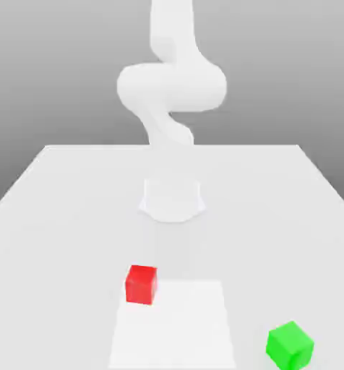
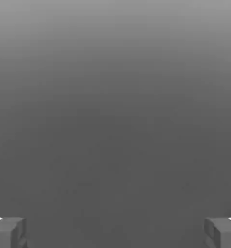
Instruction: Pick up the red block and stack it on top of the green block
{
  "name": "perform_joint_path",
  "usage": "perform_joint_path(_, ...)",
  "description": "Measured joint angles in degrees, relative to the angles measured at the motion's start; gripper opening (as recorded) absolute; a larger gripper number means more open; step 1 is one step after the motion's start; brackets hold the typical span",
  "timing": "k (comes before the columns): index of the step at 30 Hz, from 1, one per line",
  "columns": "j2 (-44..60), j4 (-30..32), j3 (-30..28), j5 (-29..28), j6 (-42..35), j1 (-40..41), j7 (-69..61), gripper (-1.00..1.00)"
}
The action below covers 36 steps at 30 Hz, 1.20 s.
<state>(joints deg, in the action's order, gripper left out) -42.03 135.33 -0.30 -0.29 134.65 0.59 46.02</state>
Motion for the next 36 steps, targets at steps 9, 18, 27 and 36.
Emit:
perform_joint_path(9, 16.65, 14.8, -1.66, -1.0, 12.21, 2.53, 0.64, 0.0)
perform_joint_path(18, 38.04, 29.54, -4.19, -0.47, 27.73, 4.49, 0.12, 0.0)
perform_joint_path(27, 52.95, 28.6, -1.26, 3.34, 40.18, 6.74, -2.62, -1.0)
perform_joint_path(36, 45.89, 29.62, -1.9, 1.18, 34.17, 6.67, -1.07, -1.0)
